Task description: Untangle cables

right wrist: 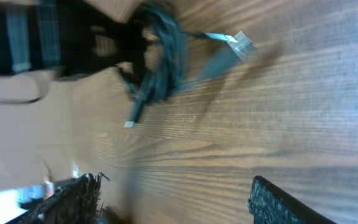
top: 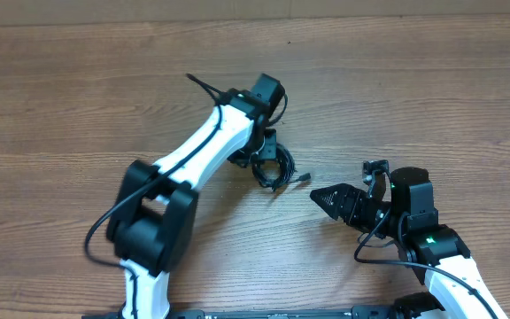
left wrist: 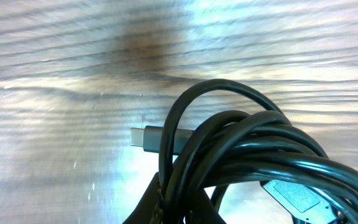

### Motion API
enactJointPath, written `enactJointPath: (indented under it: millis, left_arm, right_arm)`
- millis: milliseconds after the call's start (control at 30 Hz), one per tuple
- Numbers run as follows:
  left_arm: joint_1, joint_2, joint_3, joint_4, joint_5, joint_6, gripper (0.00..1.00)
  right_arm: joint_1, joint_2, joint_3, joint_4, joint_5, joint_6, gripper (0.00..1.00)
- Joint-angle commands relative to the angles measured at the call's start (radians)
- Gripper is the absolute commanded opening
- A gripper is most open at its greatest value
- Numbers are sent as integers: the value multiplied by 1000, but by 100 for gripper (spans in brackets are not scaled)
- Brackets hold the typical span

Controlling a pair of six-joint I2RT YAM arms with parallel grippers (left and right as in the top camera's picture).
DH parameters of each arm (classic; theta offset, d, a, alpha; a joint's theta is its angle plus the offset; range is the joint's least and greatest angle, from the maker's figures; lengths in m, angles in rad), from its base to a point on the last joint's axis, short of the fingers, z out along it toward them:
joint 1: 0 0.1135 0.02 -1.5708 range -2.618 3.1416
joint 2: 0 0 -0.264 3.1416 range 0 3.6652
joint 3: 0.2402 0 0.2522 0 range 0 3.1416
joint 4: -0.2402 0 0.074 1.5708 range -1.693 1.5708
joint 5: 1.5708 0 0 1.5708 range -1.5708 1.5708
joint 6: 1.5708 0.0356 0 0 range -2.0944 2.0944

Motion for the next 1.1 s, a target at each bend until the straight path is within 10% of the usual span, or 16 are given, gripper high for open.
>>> enactJointPath:
  millis: [0,633,833,1067]
  left_arm:
    - [-7,-126,24,-12,43,-95,4]
    - [-111,-177,23,-8,93,-114,4]
    - [-126,-177,23,-11,119,-79,4]
    - [-124,-177,23,-3,117,-79,5]
  right_arm:
    - [11,-10,16,7,-11,201,63]
    - [142,93,16,245,233,432,55]
    - [142,154,16,304,250,467,4]
    - [142,156,16,400,135,313,4]
